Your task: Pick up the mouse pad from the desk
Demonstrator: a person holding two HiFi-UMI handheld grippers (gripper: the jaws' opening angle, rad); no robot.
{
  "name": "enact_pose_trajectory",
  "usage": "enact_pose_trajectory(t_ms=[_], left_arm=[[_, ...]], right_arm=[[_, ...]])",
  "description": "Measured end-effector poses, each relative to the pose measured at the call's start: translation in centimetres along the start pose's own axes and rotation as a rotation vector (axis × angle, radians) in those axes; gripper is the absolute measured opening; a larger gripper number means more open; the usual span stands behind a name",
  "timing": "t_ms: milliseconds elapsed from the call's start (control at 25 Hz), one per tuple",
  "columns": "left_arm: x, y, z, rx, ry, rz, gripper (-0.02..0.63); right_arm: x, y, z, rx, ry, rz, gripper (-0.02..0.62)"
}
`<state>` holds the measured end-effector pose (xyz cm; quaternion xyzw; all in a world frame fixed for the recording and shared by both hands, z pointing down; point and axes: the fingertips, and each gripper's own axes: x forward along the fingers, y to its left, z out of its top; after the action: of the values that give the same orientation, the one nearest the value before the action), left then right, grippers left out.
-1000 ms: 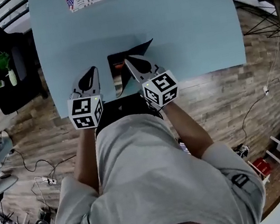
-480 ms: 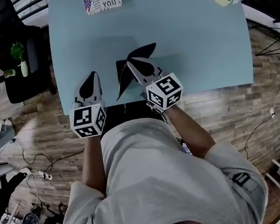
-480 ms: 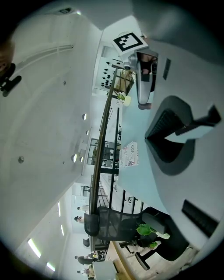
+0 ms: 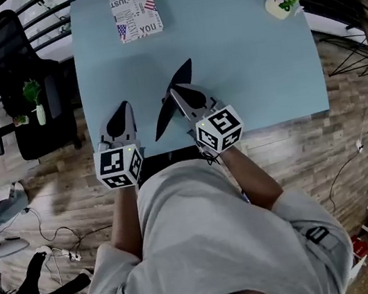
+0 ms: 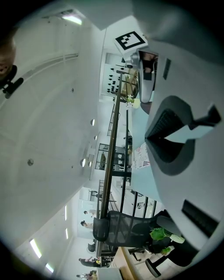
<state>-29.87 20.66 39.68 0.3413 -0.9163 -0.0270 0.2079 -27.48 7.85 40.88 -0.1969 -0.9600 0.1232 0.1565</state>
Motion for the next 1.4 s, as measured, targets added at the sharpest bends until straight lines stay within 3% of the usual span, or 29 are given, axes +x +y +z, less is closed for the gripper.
enact_pose_trajectory(t_ms=[720, 1120, 1400], left_arm=[[-0.6, 1.9, 6.7, 0.026, -0.156, -0.043, 0.012], [-0.9, 2.0, 10.7, 0.056, -0.241, -0.050, 0.012], [-3.0, 0.8, 14.3, 0.101, -0.321, -0.058, 0.012]], right_arm=[[1.5, 2.0, 7.1, -0.069, -0.138, -0.044, 0.014], [0.3, 1.1, 13.3, -0.198, -0.243, -0.112, 0.014], [-2.1, 1.4, 16.0, -0.233, -0.283, -0.152, 0.014]])
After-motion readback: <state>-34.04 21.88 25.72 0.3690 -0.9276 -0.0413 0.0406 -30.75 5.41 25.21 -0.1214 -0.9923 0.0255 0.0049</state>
